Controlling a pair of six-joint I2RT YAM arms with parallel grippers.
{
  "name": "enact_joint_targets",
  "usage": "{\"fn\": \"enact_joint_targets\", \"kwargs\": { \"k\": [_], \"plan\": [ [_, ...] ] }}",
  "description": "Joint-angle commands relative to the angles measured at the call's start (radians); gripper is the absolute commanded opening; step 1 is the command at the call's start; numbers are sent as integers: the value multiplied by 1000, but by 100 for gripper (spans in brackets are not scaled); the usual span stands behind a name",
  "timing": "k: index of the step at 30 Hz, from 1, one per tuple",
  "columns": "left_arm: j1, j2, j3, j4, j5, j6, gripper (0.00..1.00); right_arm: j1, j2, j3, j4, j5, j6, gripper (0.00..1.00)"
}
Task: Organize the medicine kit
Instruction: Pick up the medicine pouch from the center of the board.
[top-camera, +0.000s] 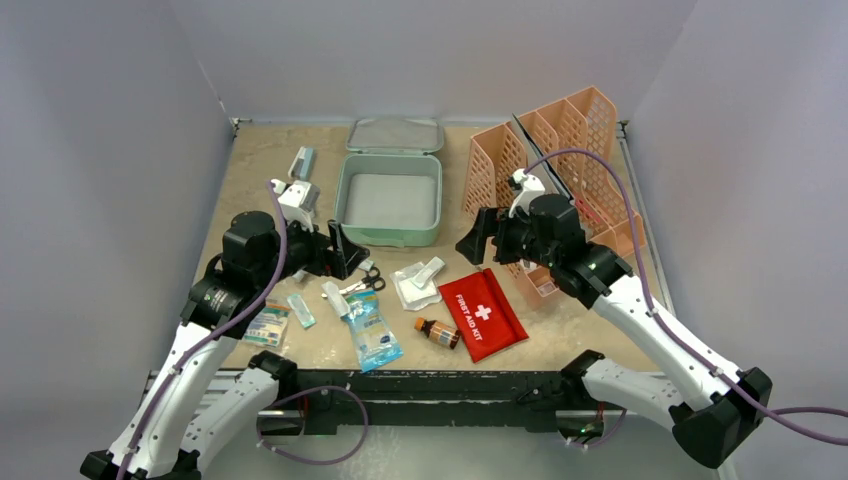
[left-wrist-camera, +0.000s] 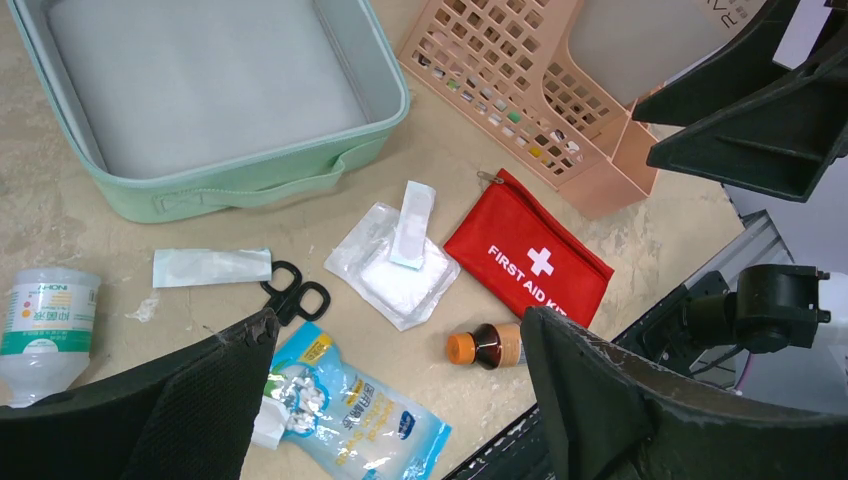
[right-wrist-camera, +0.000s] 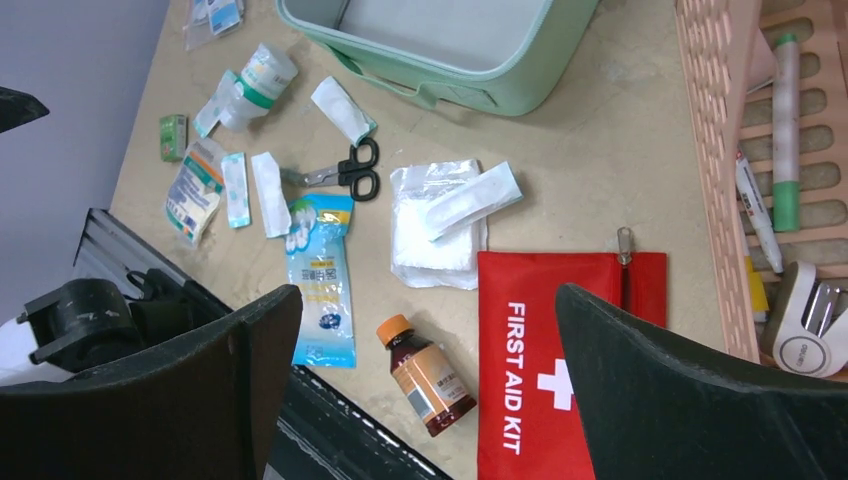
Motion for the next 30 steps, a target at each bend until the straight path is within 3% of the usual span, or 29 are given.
{"fn": "enact_joint_targets", "kwargs": {
  "k": [1, 7, 16, 25, 30],
  "plan": [
    [-2, -11, 8, 12, 12, 15, 90, 1, 3, 7, -26, 29, 10, 99],
    [-1, -16, 12, 0, -1, 22, 90, 1, 39, 31, -76, 36, 11, 99],
    [-2, -33, 11, -36, -81, 62, 90, 3, 99, 8, -25, -96, -24, 97],
    [-2, -48, 6, -46, -112, 79, 90, 27, 355, 69, -139, 74, -83, 66],
    [-2, -66, -1, -51, -94, 83, 90, 57, 389, 52, -150, 147, -80, 48]
  ]
}}
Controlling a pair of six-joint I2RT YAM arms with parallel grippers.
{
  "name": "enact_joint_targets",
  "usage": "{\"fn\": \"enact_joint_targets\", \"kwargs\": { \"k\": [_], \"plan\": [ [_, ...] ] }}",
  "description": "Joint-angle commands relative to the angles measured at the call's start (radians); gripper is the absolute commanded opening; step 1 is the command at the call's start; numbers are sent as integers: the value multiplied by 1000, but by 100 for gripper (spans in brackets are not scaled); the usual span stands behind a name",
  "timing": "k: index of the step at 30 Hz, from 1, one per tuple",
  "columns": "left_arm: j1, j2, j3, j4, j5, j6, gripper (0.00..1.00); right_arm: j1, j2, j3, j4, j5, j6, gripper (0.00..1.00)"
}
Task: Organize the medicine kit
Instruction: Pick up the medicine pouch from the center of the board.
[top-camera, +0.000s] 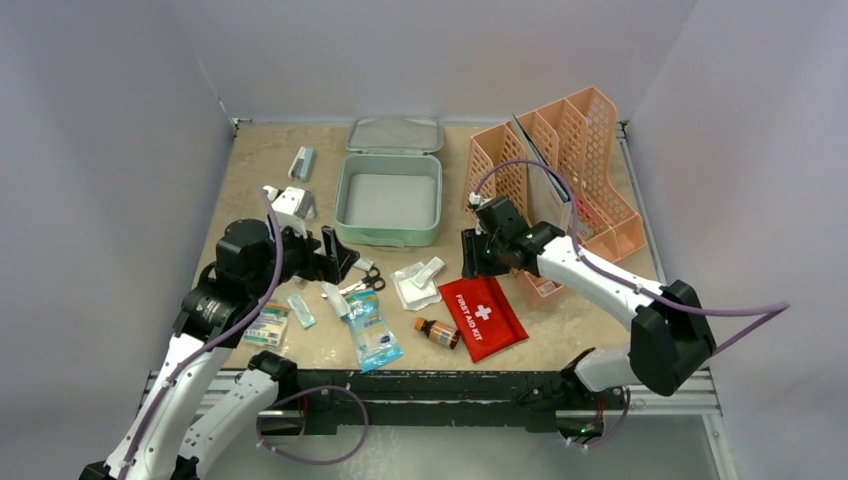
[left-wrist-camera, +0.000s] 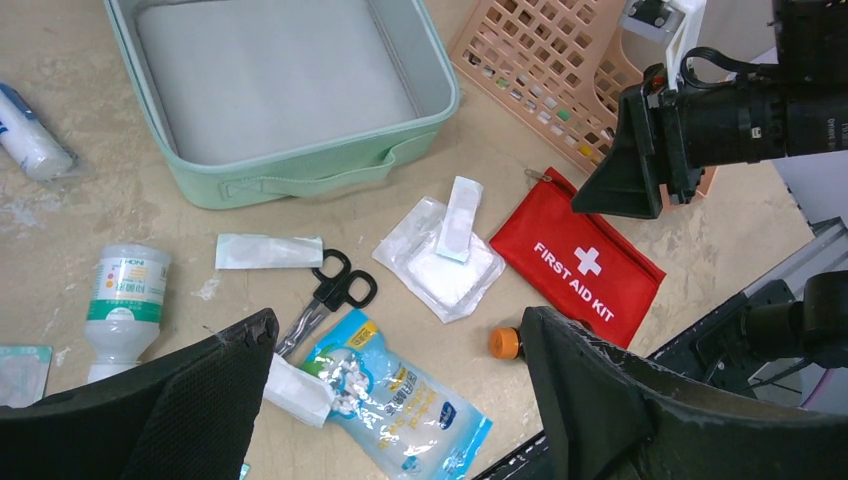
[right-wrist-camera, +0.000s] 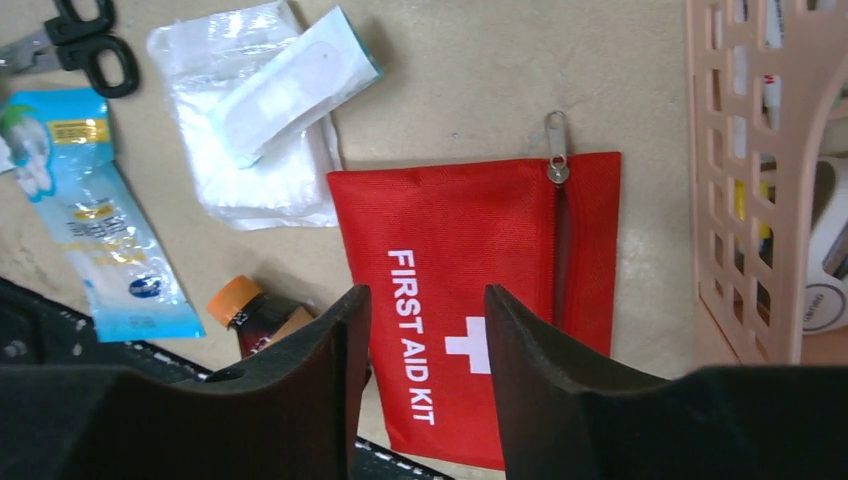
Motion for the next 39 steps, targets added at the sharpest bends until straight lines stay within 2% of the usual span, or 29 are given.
{"fn": "enact_joint_targets", "kwargs": {
  "k": [1, 4, 8, 15, 19, 24, 30, 36, 39],
  "plan": [
    [-2, -23, -3, 13, -4, 23, 90, 35, -6, 24, -40, 106, -15, 45],
    [-2, -23, -3, 14, -6, 27, 90, 49, -8, 2, -41, 115, -3, 40],
    [-1, -12, 3, 13, -3, 34, 90, 76, -35, -28, -13, 12, -8, 39],
    [-1, -42, -1, 10, -24, 24, 90, 214, -47, 0, -46, 10, -60, 46],
    [-1, -54, -4, 4, -46, 22, 90, 252, -31, -9, -25, 9, -55, 46],
    [-1, -54, -1, 6, -52, 25, 89, 315, 11, -5, 15, -30, -63, 55],
    [-2, -71, 1, -6, -80, 23, 89, 354, 82, 29, 27, -36, -83, 58],
    [-1, -97, -2, -15, -128, 17, 89, 358, 117, 89, -21, 106, -36, 58],
    [-2, -108, -1, -16, -140, 16, 89, 356, 127, 117, -111, 213, 37, 57]
  ]
}}
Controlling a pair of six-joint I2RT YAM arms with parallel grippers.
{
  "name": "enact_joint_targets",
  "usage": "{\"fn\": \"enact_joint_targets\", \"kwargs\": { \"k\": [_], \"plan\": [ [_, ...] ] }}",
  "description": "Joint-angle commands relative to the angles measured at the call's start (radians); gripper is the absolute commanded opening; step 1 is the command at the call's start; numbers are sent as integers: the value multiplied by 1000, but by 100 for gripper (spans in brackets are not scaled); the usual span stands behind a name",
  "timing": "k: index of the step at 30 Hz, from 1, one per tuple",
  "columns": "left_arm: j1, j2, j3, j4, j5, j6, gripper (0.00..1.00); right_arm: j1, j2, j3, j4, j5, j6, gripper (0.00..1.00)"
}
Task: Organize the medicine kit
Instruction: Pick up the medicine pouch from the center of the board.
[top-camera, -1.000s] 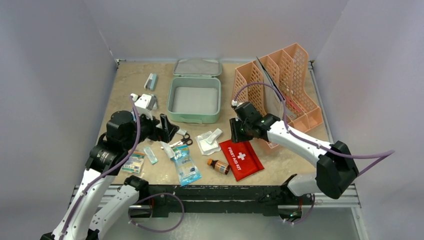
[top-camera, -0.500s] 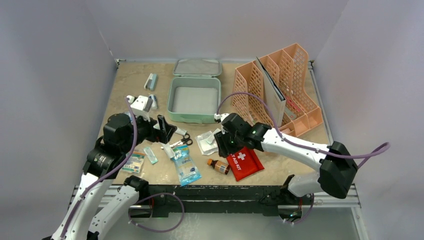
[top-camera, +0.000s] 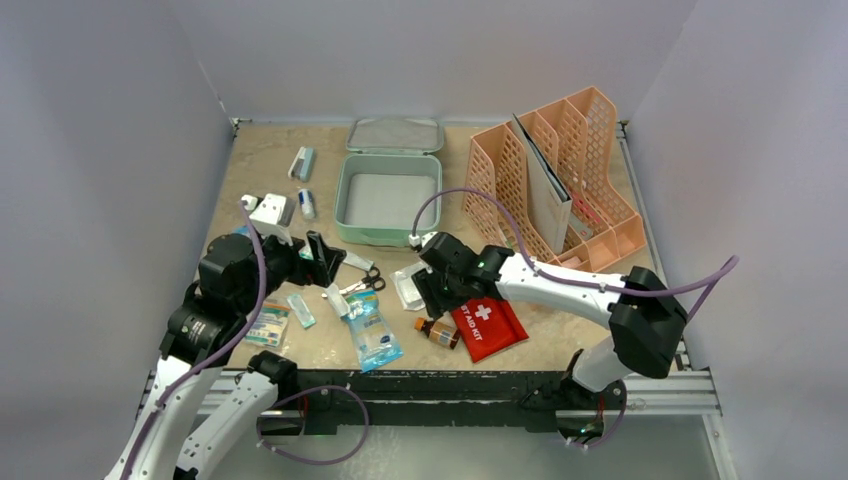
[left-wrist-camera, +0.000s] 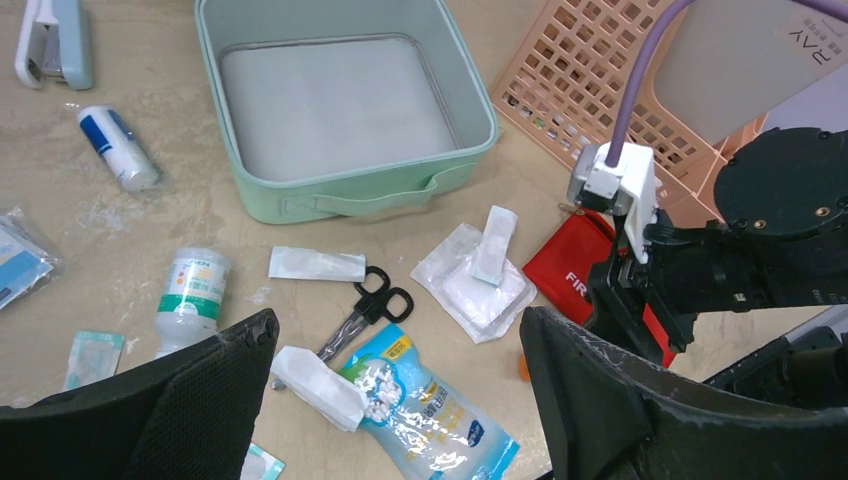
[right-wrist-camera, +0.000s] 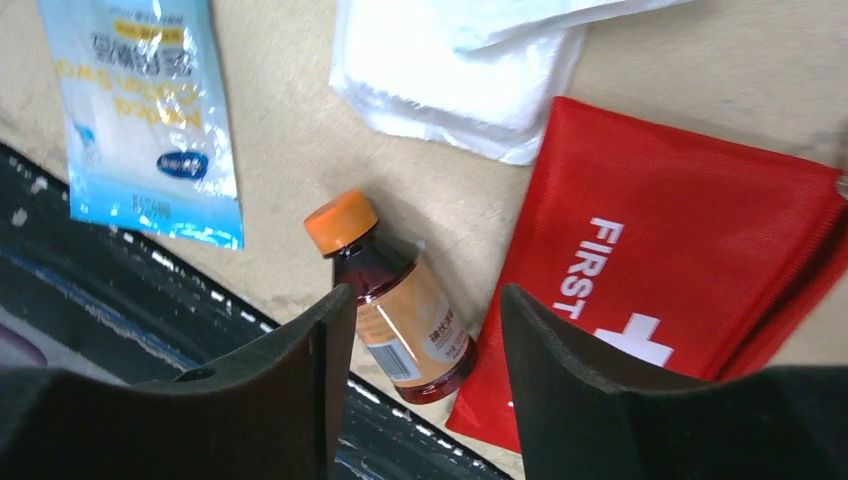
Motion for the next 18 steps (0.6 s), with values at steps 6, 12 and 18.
{"fn": "enact_joint_targets", "kwargs": {
  "k": [6, 12, 18],
  "plan": [
    [-2, -18, -1, 4, -31, -1, 89, -3, 11, 74, -190, 344, 123, 57],
    [-2, -27, -2, 3, -24, 1, 89, -35, 32, 31, -205, 418, 142, 57],
    [-2, -42, -2, 5, -20, 2, 89, -59, 67, 32, -232, 523, 151, 53]
  ]
}}
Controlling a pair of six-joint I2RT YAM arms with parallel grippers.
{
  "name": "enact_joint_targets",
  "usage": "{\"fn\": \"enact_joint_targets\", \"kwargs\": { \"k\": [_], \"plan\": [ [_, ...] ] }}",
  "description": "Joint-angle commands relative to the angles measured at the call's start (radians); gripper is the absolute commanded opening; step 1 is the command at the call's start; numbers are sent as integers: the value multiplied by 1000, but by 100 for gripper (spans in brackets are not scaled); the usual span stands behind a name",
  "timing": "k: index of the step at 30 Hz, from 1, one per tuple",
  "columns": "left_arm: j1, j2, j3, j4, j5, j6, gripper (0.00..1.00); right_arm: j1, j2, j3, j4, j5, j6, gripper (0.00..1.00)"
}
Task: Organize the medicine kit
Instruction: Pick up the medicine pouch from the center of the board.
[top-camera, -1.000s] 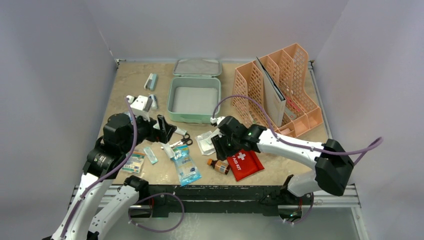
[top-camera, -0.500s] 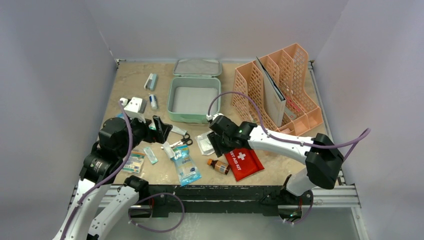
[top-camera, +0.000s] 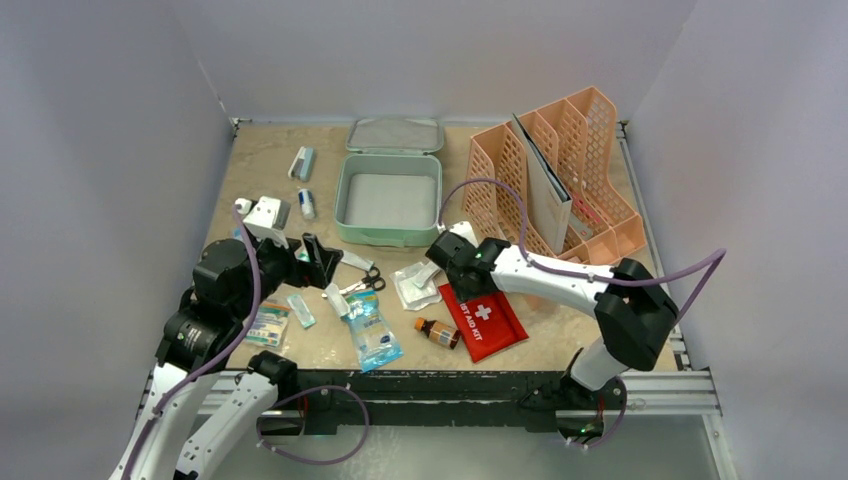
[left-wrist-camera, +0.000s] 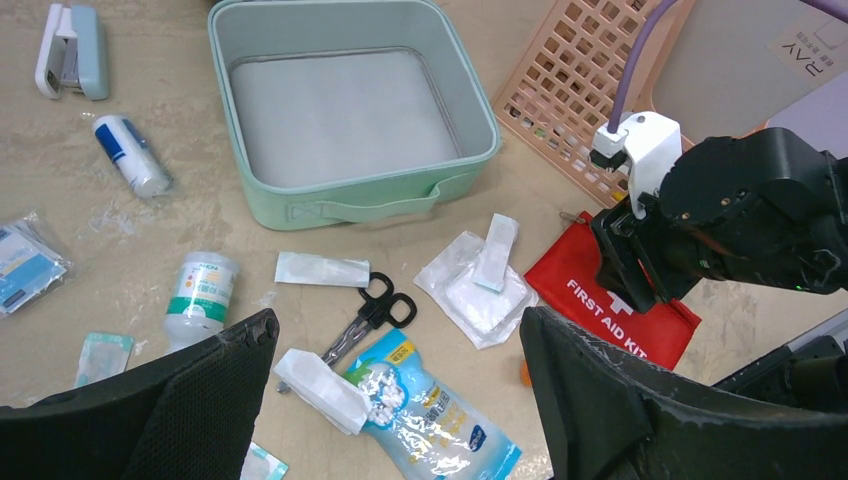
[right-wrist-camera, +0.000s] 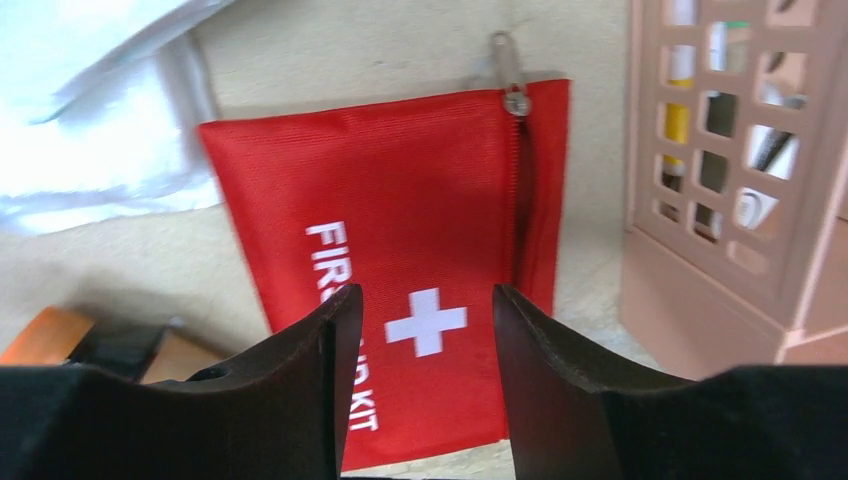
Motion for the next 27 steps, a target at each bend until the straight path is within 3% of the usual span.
{"fn": "enact_joint_targets", "kwargs": {
  "k": [1, 14, 27],
  "plan": [
    [-2, -15, -5, 8, 2, 2, 89, -10, 19, 5, -61, 148, 34, 53],
    [-1, -32, -6, 20, 29, 4, 89, -24, 146, 44, -125, 296, 64, 39],
    [-1, -44, -10, 26, 36, 1, 90, -68, 270, 106, -140, 317, 87, 28]
  ]
}}
